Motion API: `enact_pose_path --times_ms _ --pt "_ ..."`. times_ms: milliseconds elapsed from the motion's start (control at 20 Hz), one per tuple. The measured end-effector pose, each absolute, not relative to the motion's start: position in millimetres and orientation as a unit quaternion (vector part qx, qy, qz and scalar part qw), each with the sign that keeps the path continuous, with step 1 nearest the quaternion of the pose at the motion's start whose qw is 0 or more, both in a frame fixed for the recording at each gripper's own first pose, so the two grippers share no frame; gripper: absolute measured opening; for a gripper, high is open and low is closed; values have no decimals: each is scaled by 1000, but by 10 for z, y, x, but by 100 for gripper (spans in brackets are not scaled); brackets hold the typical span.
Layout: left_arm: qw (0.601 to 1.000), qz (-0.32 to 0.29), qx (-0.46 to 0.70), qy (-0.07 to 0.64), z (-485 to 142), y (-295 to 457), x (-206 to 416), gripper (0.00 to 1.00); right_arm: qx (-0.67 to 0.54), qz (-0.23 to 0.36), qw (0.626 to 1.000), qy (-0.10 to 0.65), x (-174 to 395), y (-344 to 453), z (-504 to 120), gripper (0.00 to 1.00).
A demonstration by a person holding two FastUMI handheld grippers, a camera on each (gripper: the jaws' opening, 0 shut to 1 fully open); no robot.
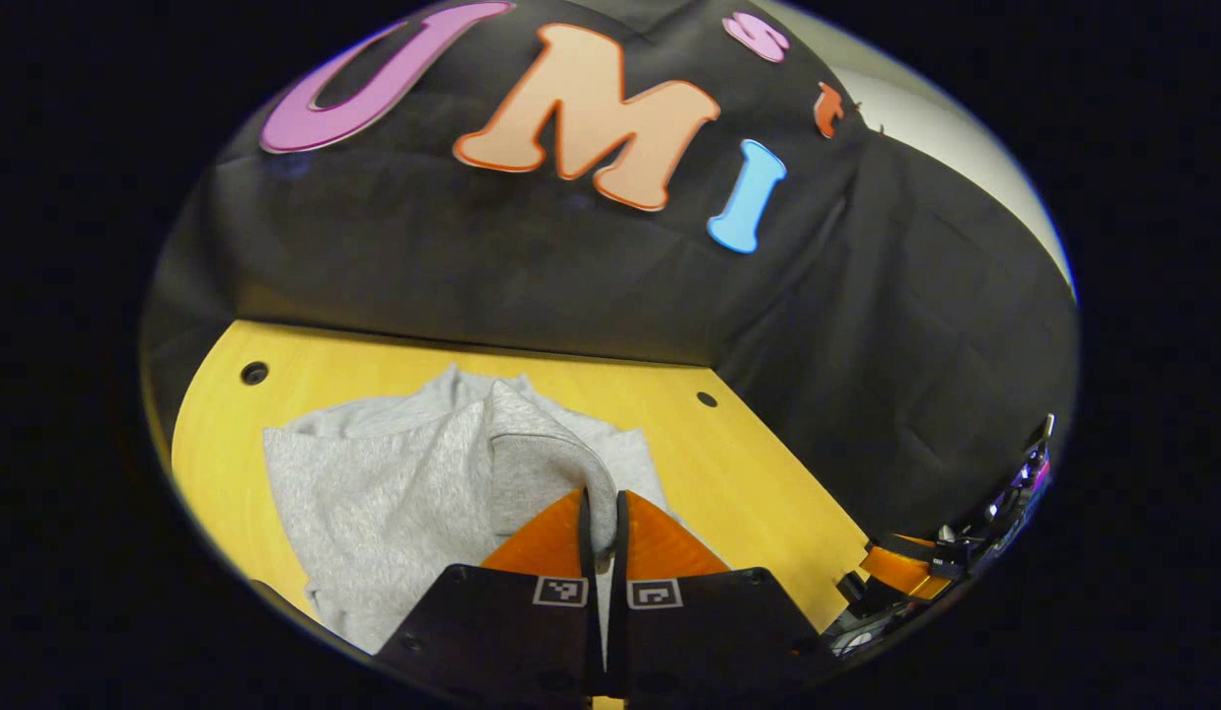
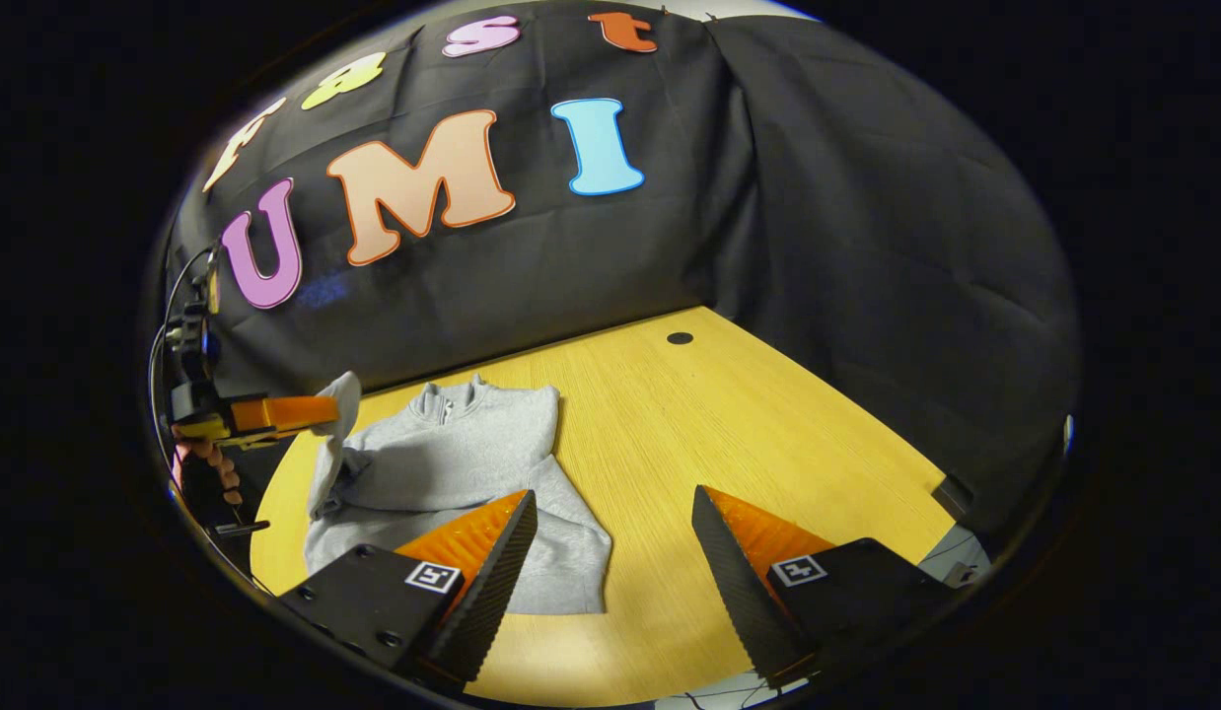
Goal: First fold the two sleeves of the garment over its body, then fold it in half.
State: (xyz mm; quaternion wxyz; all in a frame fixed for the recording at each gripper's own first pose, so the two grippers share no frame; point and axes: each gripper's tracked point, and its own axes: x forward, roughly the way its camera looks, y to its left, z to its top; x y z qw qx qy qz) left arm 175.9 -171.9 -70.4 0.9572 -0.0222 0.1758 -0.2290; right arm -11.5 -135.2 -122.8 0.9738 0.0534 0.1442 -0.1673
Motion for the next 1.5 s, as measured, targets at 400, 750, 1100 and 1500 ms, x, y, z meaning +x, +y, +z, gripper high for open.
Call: enact_pose_path --times_ms 400,750,1100,1500 --pt "932 -301 60 191 -1007 -2790 2111 0 56 -170 971 160 43 -1559 -1304 98" --pt "934 -248 72 246 -1727 -2961 2631 8 53 -162 970 175 192 -1660 -1366 98" --pt "930 -259 37 256 -1832 -2995 2667 100 39 -136 969 201 225 -1597 -1520 94" --pt "953 -202 41 221 -1371 -2115 2319 95 18 -83 971 223 274 -1343 -1730 98"
